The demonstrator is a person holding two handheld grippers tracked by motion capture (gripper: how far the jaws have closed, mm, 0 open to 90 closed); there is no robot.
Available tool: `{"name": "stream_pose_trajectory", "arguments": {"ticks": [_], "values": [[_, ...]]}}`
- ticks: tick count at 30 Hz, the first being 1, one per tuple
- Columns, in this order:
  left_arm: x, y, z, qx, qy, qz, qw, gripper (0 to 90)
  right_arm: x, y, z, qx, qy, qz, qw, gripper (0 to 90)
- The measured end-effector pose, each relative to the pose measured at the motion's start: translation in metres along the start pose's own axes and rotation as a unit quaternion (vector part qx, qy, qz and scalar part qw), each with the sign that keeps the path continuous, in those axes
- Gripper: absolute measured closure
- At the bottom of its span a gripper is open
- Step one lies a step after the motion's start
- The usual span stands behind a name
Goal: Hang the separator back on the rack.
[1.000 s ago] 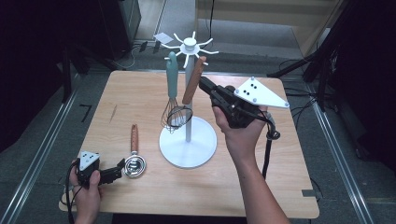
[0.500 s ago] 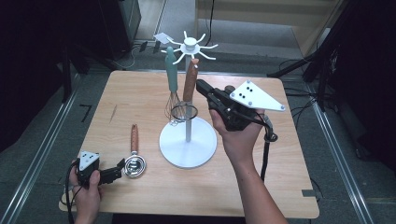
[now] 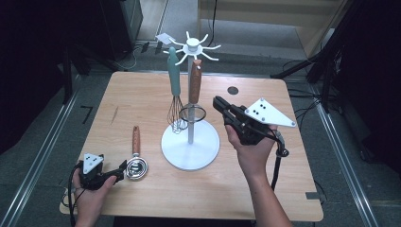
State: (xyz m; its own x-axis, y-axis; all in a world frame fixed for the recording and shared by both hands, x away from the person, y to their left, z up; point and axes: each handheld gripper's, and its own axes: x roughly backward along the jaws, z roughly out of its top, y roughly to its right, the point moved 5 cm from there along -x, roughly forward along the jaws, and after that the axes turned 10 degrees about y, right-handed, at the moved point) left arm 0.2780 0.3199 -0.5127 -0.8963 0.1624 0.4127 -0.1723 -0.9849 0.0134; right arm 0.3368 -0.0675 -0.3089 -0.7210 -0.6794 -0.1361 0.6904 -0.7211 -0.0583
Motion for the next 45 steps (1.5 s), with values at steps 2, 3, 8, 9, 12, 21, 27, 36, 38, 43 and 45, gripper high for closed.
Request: {"name": "stream_pose_trajectory", "arguments": {"ticks": [2,3,8,9,12,21,27,36,38,43,45], "values": [[0.000,0.000,0.000,0.001,0.003,0.006,1.0000,13.8,0.004,0.003,-0.009,-0.002,-0.007,-0.004,1.0000,85.8],[0.001,-0.001,0.001,0.000,0.003,0.007,1.0000,14.4,0.006,0.004,-0.012,-0.003,-0.010,-0.004,0.9999,85.7],[0.001,-0.001,0.000,0.000,0.001,0.011,0.9999,17.3,0.018,0.012,-0.034,-0.010,-0.026,-0.017,0.9995,82.8],[0.001,-0.001,0.000,-0.001,0.000,0.010,1.0000,18.8,0.022,0.014,-0.040,-0.013,-0.032,-0.021,0.9992,82.2],[0.001,-0.001,0.000,0.005,-0.003,0.007,1.0000,22.6,0.028,0.019,-0.051,-0.018,-0.040,-0.028,0.9987,79.1],[0.002,-0.005,0.000,0.020,-0.002,0.004,0.9998,39.6,0.049,0.029,-0.082,-0.027,-0.068,-0.047,0.9962,65.3],[0.001,-0.005,0.000,0.018,-0.004,0.008,0.9998,53.2,0.062,0.036,-0.104,-0.037,-0.088,-0.068,0.9932,51.3],[-0.001,-0.006,0.000,0.026,-0.016,-0.004,0.9995,79.6,0.083,0.038,-0.128,-0.041,-0.116,-0.081,0.9891,45.1],[-0.001,-0.006,0.000,0.027,-0.018,-0.005,0.9995,84.3,0.088,0.038,-0.133,-0.043,-0.120,-0.084,0.9882,43.4],[-0.002,-0.006,0.000,0.030,-0.027,-0.021,0.9990,90.0,0.100,0.041,-0.143,-0.040,-0.134,-0.093,0.9857,40.0],[-0.003,-0.004,0.000,0.026,-0.030,-0.031,0.9987,90.0,0.104,0.042,-0.150,-0.041,-0.143,-0.096,0.9842,39.2]]}}
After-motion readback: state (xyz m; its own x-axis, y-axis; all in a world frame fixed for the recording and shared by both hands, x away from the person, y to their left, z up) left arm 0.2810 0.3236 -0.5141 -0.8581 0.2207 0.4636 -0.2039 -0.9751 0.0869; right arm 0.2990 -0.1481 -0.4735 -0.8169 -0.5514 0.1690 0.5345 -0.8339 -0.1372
